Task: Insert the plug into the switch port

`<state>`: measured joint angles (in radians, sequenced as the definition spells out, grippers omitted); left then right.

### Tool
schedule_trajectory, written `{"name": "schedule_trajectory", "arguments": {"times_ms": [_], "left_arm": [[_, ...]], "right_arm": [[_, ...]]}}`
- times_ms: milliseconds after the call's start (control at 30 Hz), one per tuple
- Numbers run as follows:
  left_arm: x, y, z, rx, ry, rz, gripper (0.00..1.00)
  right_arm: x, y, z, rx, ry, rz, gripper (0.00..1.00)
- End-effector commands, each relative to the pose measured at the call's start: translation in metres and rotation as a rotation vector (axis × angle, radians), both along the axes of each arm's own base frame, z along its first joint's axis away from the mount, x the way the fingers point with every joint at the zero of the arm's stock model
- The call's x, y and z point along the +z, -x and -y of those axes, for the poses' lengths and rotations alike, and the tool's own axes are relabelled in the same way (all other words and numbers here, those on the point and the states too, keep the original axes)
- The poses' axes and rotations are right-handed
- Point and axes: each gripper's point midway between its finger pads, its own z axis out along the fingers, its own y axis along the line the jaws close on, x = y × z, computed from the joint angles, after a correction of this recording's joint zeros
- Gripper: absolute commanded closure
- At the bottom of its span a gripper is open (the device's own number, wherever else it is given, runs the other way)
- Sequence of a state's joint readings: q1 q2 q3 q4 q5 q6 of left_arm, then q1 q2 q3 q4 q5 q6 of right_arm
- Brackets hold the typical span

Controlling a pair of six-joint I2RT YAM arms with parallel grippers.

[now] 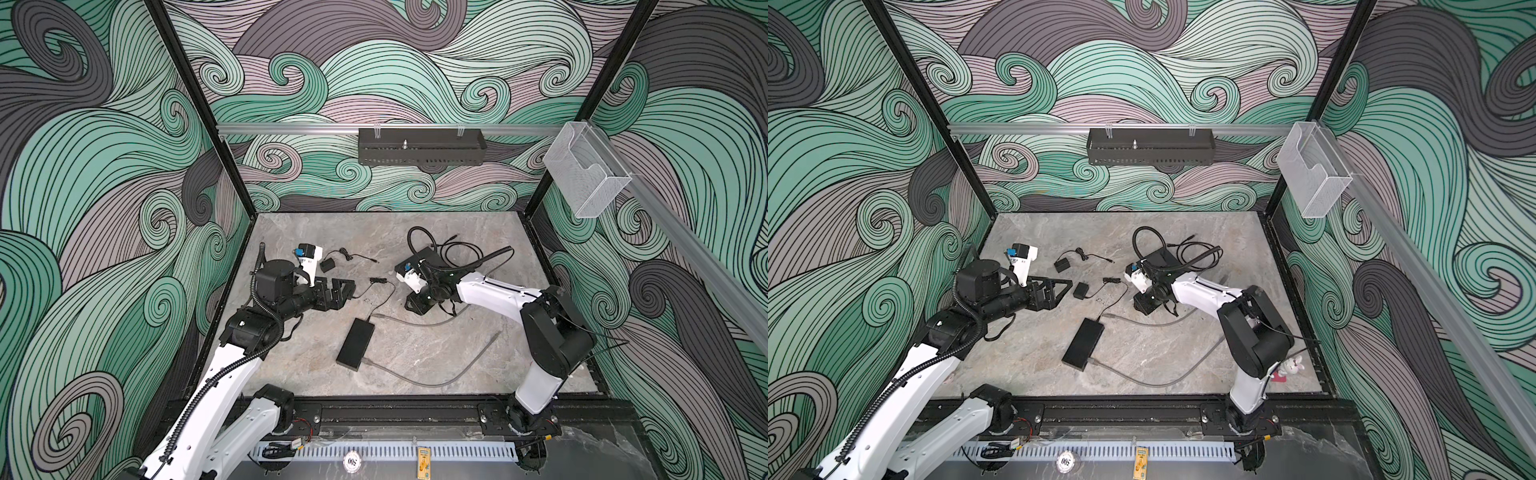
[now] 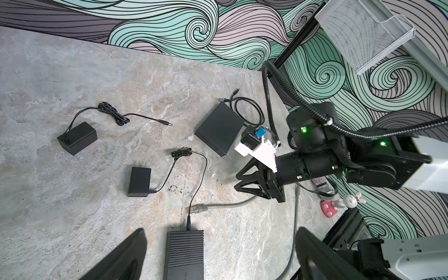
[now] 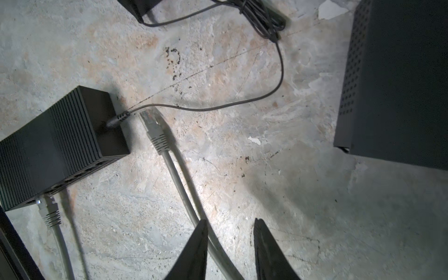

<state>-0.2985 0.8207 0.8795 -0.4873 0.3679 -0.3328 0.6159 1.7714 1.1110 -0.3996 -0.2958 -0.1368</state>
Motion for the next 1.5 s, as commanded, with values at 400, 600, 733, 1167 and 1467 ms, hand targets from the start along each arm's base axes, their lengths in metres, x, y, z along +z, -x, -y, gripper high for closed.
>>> {"name": "schedule_trajectory", "arguments": {"times_ms": [400, 600, 733, 1167, 1467], "left_arm": [[-0.002, 0.008, -0.003, -0.014, -0.014, 0.0, 0.03], [-0.002, 0.01, -0.006, -0.006, -0.012, 0.007, 0.03], [-0.002, 0.01, -0.008, 0.004, -0.015, 0.007, 0.03], [-0.004, 0.01, -0.007, -0.004, -0.01, 0.001, 0.03], [-0.001, 0.013, 0.007, -0.076, 0.051, 0.008, 0.1]], "right_arm": [[-0.021, 0.042, -0.04, 0.243, -0.046, -0.123, 0.65], [-0.032, 0.046, -0.045, 0.264, -0.021, -0.141, 0.67], [-0.04, 0.046, -0.05, 0.271, -0.019, -0.171, 0.7], [-0.042, 0.055, -0.039, 0.258, 0.047, -0.107, 0.97], [0.001, 0.058, -0.009, 0.204, 0.045, 0.097, 1.0]]}}
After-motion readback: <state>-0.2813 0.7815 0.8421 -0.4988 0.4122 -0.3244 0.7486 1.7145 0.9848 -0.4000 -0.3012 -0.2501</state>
